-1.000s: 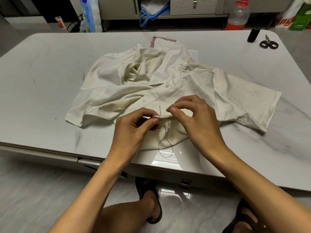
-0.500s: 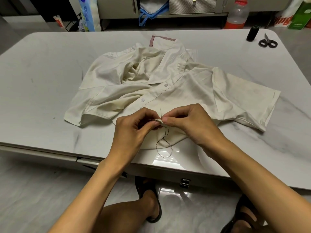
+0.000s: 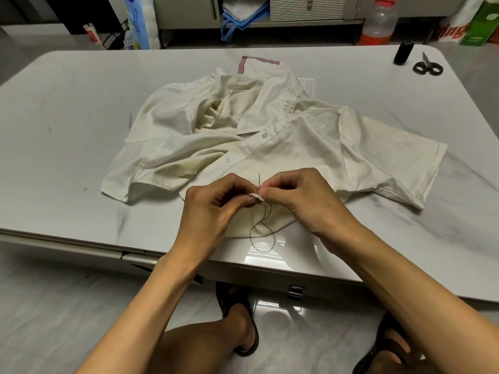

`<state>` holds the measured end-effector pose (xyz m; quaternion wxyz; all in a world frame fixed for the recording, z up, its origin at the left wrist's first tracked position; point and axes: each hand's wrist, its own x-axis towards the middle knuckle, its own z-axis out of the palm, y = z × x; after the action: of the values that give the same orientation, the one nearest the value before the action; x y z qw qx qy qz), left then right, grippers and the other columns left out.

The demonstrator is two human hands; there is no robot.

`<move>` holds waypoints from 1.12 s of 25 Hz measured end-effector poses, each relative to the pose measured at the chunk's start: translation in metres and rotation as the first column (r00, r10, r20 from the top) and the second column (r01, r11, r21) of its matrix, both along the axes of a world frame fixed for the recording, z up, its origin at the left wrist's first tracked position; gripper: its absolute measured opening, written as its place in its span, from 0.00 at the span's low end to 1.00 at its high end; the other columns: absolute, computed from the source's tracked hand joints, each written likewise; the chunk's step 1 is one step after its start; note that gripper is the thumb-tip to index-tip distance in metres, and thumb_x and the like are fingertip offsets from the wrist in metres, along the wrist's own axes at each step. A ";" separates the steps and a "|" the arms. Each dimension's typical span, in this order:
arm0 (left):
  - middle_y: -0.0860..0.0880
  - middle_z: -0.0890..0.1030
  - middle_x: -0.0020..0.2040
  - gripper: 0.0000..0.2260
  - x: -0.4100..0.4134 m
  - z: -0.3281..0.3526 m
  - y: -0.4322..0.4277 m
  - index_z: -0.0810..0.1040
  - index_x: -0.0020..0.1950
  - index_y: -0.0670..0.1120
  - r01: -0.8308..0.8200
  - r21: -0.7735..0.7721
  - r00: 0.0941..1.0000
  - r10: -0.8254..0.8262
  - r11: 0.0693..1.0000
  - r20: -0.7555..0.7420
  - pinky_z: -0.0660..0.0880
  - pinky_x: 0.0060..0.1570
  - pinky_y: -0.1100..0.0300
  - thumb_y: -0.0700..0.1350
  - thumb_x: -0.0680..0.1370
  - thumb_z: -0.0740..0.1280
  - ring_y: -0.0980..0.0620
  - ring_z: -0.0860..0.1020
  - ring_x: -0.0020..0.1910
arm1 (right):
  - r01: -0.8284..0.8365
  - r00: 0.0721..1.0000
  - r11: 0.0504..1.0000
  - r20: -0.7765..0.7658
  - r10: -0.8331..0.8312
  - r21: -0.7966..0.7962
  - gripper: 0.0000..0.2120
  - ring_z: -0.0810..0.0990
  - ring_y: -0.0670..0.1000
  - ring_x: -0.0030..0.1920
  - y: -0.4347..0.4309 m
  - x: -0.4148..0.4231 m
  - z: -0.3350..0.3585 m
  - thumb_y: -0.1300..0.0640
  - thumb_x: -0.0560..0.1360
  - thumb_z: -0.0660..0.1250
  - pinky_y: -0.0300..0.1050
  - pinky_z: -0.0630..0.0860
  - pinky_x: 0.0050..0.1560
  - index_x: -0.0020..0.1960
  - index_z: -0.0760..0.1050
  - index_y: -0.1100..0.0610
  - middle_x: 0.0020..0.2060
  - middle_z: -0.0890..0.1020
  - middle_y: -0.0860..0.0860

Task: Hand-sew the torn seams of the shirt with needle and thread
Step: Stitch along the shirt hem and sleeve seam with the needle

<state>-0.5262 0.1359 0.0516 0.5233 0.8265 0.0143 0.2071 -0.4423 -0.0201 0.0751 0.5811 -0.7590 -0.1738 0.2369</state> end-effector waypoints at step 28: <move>0.42 0.85 0.38 0.06 0.004 -0.004 0.008 0.81 0.42 0.44 -0.044 -0.309 0.993 0.008 0.950 -0.116 0.81 0.47 0.51 0.33 0.75 0.71 0.43 0.85 0.41 | 0.390 0.904 0.821 -0.342 -0.256 0.416 0.05 0.83 0.48 0.41 0.002 0.006 0.004 0.63 0.81 0.63 0.41 0.80 0.53 0.53 0.77 0.61 0.35 0.83 0.51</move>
<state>-0.5220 0.1442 0.0477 0.6425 0.7439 0.0872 0.1618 -0.4364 -0.0186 0.0793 0.7991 -0.5718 -0.0130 0.1853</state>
